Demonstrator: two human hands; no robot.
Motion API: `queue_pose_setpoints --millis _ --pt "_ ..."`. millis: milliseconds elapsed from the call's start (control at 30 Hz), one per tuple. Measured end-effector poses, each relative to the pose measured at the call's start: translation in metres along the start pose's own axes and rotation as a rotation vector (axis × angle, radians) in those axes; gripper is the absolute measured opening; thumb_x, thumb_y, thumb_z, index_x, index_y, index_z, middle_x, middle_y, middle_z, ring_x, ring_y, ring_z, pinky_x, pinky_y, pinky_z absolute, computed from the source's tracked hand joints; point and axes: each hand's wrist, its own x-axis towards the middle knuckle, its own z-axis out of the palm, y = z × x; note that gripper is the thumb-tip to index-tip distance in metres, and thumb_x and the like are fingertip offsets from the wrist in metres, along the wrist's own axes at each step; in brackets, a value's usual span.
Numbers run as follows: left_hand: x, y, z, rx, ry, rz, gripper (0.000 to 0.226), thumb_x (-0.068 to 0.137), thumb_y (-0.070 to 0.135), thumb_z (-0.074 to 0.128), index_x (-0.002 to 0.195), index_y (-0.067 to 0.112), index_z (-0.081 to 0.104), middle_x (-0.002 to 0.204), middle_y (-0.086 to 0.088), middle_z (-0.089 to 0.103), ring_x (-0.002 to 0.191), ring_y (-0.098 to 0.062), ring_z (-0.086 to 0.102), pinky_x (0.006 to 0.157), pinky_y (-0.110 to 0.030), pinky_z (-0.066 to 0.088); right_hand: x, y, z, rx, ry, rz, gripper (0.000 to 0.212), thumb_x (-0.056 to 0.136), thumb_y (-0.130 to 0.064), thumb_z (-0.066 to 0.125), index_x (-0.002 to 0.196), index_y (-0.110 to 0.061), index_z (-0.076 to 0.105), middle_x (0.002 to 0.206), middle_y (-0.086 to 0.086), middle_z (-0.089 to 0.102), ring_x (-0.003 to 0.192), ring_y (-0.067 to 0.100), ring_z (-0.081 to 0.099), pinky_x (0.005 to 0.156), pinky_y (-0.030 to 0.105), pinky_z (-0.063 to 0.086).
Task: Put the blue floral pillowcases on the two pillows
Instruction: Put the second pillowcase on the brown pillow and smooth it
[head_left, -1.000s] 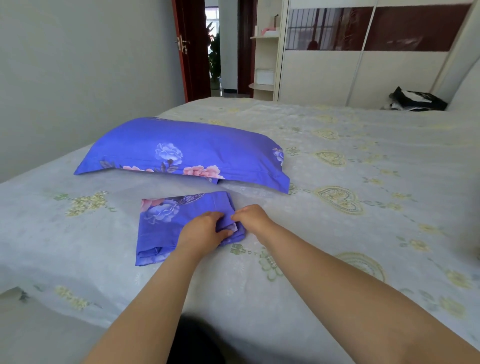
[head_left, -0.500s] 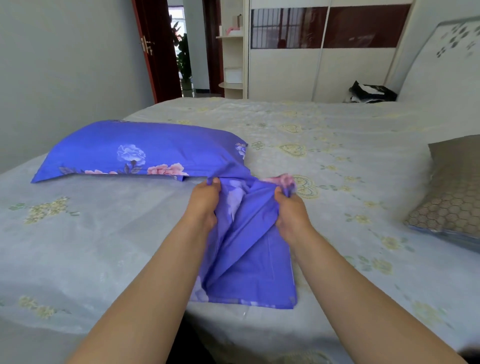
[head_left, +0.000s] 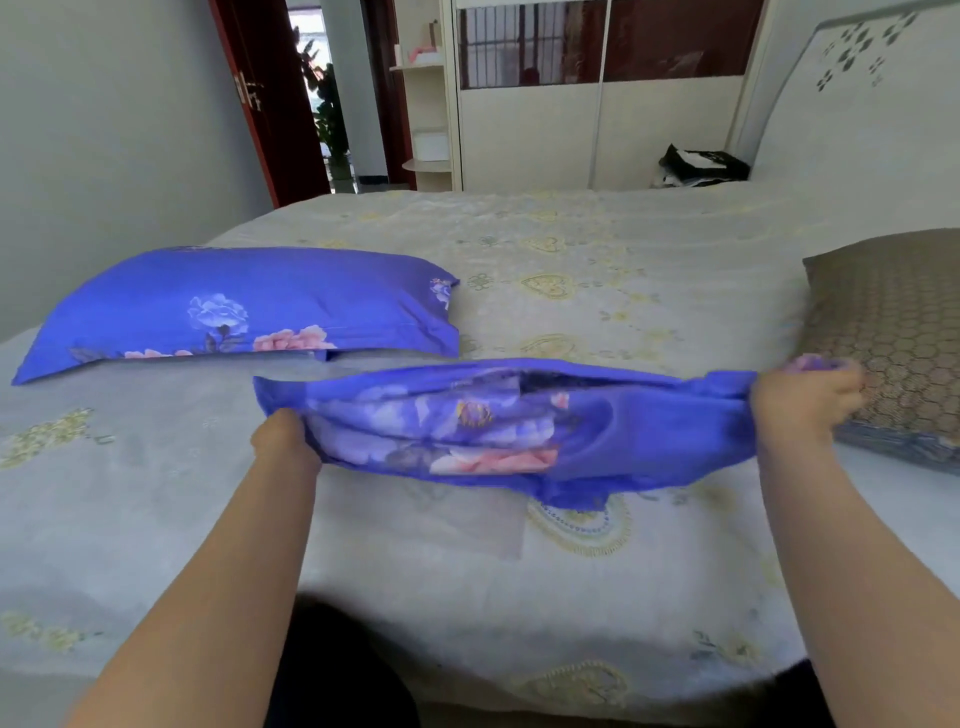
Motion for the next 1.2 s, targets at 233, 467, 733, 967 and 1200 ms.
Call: queue_pose_setpoints --millis 233,467,733,967,1200 --pt "-0.016 -0.054 0.026 0.704 -0.336 0.276 0.041 0.094 0.045 0.046 0.098 0.005 0.057 0.095 -0.012 0.064 0.079 -0.015 0.063 0.071 -0.027 0.049 -0.093 0.028 0.020 -0.650 -0.950 -0.648 0.085 0.073 -0.072 0.052 0.141 -0.023 0.037 0.143 0.006 0.039 0.130 0.027 0.040 0.108 0.047 0.032" --pt "0.003 -0.079 0.002 1.259 -0.245 0.388 0.073 0.094 0.059 0.022 0.145 0.007 0.026 0.153 -0.015 0.023 0.141 -0.027 0.021 0.115 -0.042 0.014 -0.114 0.035 0.032 -0.932 -1.000 -0.719 0.018 0.093 -0.038 0.048 0.100 -0.022 0.052 0.111 0.010 0.062 0.100 0.030 0.057 0.079 0.036 0.044" --pt "0.053 -0.054 -0.052 1.608 0.017 0.365 0.080 0.092 0.065 0.021 0.149 0.008 0.019 0.158 -0.013 0.006 0.146 -0.025 0.004 0.117 -0.043 0.004 -0.099 -0.009 0.044 -0.363 -0.775 -0.460 0.020 0.094 -0.023 0.046 0.080 -0.011 0.052 0.076 0.009 0.054 0.078 0.029 0.051 0.065 0.032 0.036" --pt "-0.022 -0.032 0.044 1.248 -0.119 0.843 0.060 0.090 0.059 0.041 0.133 0.017 0.050 0.136 -0.008 0.051 0.125 -0.028 0.045 0.103 -0.039 0.034 -0.107 -0.040 0.045 -0.148 -1.067 -0.164 0.024 0.093 -0.022 0.049 0.081 -0.007 0.064 0.085 0.011 0.064 0.077 0.018 0.053 0.066 0.028 0.041" --pt "-0.063 -0.043 0.079 1.048 -0.347 1.109 0.035 0.071 0.029 0.054 0.100 0.020 0.071 0.106 -0.006 0.067 0.099 -0.031 0.057 0.081 -0.034 0.046 -0.094 -0.068 0.023 0.319 -1.257 0.093 0.025 0.098 -0.014 0.043 0.087 -0.006 0.065 0.072 0.005 0.072 0.065 0.016 0.069 0.067 0.028 0.055"
